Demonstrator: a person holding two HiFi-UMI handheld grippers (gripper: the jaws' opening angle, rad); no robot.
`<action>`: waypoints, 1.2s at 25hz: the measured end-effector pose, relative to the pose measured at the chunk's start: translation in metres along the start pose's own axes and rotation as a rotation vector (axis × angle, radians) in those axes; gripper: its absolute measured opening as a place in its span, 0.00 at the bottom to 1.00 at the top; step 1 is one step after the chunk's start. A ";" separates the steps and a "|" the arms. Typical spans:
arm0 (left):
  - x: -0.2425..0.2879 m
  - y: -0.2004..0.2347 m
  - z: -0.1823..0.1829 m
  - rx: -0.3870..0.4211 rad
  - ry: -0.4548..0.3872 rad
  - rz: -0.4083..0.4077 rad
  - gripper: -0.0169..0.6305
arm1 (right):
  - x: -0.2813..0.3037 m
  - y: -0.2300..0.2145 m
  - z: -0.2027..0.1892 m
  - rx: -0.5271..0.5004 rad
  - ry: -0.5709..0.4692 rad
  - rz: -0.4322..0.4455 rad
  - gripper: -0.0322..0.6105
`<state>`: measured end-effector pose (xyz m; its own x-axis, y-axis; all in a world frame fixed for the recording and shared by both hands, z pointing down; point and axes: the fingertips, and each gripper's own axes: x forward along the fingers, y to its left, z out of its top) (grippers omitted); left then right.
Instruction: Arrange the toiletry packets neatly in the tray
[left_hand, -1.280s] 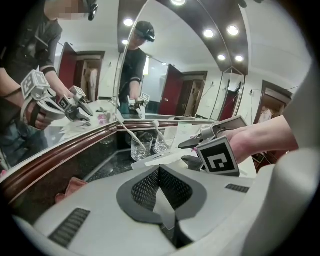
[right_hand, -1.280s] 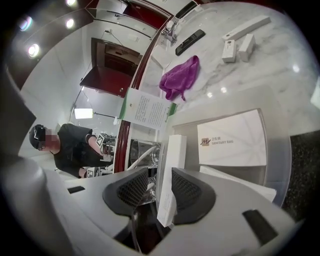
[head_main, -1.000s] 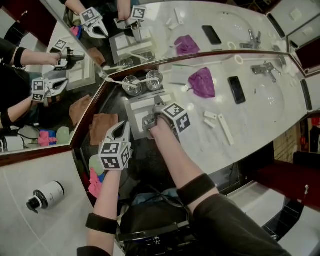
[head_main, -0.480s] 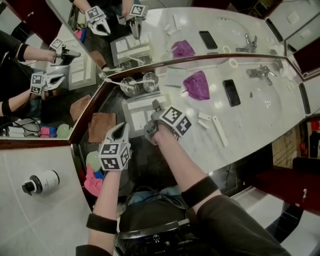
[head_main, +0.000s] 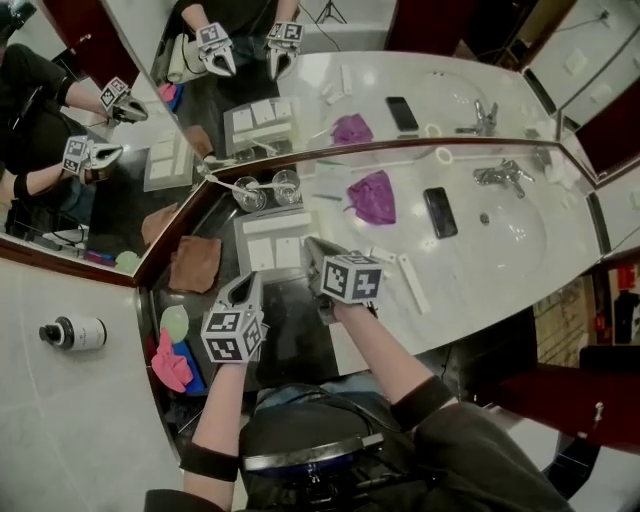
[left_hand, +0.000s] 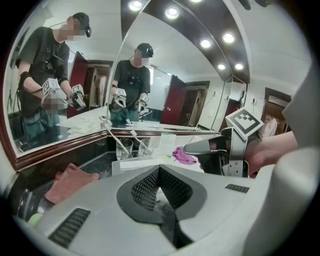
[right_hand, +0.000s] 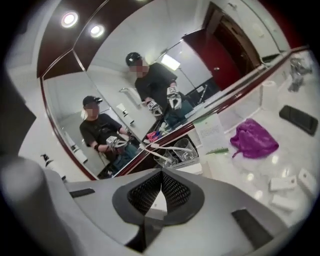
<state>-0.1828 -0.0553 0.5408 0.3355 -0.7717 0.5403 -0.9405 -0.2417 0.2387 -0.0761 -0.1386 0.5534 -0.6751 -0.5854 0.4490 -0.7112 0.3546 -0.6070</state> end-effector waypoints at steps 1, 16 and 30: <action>-0.002 -0.007 -0.002 -0.003 0.000 0.002 0.03 | -0.008 0.000 -0.002 -0.072 0.026 0.008 0.05; -0.014 -0.087 -0.023 0.030 0.003 0.017 0.03 | -0.108 -0.026 -0.033 -0.823 0.232 0.039 0.05; 0.017 -0.150 -0.042 0.108 0.054 -0.059 0.03 | -0.152 -0.118 -0.044 -0.656 0.268 -0.146 0.11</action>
<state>-0.0335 -0.0076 0.5482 0.3900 -0.7219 0.5716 -0.9184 -0.3501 0.1844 0.1016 -0.0589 0.5857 -0.5293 -0.4911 0.6919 -0.7120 0.7005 -0.0475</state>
